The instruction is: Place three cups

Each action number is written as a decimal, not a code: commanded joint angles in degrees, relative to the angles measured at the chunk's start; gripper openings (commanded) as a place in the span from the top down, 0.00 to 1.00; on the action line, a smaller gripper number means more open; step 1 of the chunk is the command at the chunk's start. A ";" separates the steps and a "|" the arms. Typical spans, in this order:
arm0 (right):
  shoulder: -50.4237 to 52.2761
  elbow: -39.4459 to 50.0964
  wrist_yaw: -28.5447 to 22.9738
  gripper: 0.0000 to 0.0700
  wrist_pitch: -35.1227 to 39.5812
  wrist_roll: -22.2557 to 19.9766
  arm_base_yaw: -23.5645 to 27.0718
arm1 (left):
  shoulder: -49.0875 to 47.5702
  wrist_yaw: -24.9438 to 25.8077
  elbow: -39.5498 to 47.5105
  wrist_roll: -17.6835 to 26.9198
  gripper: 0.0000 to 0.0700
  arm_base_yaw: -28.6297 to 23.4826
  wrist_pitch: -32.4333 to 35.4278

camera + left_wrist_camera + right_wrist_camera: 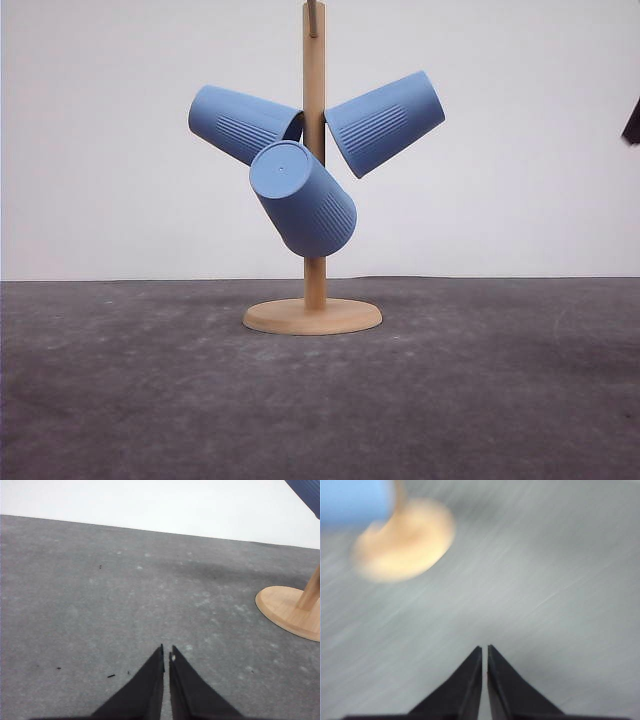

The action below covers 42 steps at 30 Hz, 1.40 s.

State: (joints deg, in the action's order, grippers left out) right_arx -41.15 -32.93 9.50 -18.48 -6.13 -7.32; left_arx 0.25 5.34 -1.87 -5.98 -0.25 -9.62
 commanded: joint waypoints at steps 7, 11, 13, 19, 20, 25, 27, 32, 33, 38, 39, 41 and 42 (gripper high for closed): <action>25.44 24.72 -12.12 0.98 13.84 2.63 2.24 | -0.07 0.02 1.14 0.39 1.00 0.00 0.61; 34.49 30.16 -15.15 0.98 13.29 5.28 3.19 | -0.07 0.00 1.14 0.39 1.00 0.00 0.61; 37.37 31.60 -15.10 0.98 13.25 5.92 3.62 | -0.07 0.02 1.14 0.39 1.00 0.00 0.63; 40.94 32.24 -15.13 0.98 10.50 6.72 3.77 | -0.07 0.00 1.14 0.39 1.00 0.00 0.61; 40.94 32.24 -15.13 0.98 10.43 7.08 3.77 | -0.07 0.00 1.14 0.39 1.00 0.00 0.61; 40.94 32.24 -14.95 0.98 10.77 8.94 3.75 | -0.07 0.00 1.14 0.39 1.00 0.00 0.63; 40.94 32.24 -14.95 0.98 10.77 8.94 3.75 | -0.07 0.02 1.14 0.39 1.00 0.00 0.59; 40.94 32.24 -14.95 0.98 10.77 8.94 3.75 | -0.07 0.00 1.14 0.39 1.00 0.00 0.62; 40.94 32.24 -14.95 0.98 10.77 8.94 3.75 | -0.07 0.00 1.14 0.39 1.00 0.00 0.61; 40.94 32.24 -14.95 0.98 10.77 8.94 3.75 | -0.07 0.00 1.14 0.39 1.00 0.00 0.61; 40.94 32.24 -14.95 0.98 10.77 8.94 3.75 | -0.07 0.00 1.14 0.39 1.00 0.00 0.62; 40.94 32.24 -14.95 0.98 10.77 8.96 3.75 | -0.07 0.00 1.14 0.39 1.00 0.00 0.61; 40.94 32.24 -14.95 0.98 10.77 8.94 3.75 | -0.07 0.00 1.14 0.39 1.00 0.00 0.63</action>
State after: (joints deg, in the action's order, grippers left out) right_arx -0.21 -0.89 -5.52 -8.32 1.96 -3.62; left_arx 0.25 5.34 -1.87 -5.98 -0.25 -9.61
